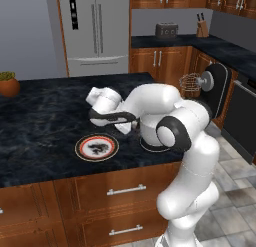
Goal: Add butter and sugar cubes to the stand mixer bowl and then turn on the stand mixer to begin making frosting.
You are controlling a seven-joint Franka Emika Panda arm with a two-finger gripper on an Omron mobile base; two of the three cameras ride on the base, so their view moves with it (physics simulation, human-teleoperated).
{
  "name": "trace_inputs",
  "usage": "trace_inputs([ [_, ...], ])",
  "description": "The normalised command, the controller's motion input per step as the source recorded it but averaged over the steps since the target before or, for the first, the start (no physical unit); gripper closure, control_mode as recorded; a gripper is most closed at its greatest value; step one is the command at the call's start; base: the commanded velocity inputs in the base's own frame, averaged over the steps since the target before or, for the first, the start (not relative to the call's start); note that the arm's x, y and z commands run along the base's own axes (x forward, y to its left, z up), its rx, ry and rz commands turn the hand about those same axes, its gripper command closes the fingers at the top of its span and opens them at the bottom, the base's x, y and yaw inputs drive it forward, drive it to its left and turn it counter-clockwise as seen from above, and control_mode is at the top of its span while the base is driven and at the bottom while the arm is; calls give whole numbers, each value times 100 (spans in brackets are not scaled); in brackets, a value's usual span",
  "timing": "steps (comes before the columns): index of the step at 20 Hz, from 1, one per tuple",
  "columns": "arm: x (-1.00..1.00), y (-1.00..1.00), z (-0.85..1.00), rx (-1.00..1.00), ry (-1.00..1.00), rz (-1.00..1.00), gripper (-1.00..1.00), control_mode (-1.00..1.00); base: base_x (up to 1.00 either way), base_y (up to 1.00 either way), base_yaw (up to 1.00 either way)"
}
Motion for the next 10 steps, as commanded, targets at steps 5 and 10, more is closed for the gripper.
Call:
trace_inputs([
  [5, -4, -2, 92, 0, -5, 0, 100, -100, 0, 0, 0],
  [10, 11, -45, 29, 0, -1, 0, 100, -100, 0, 0, 0],
])
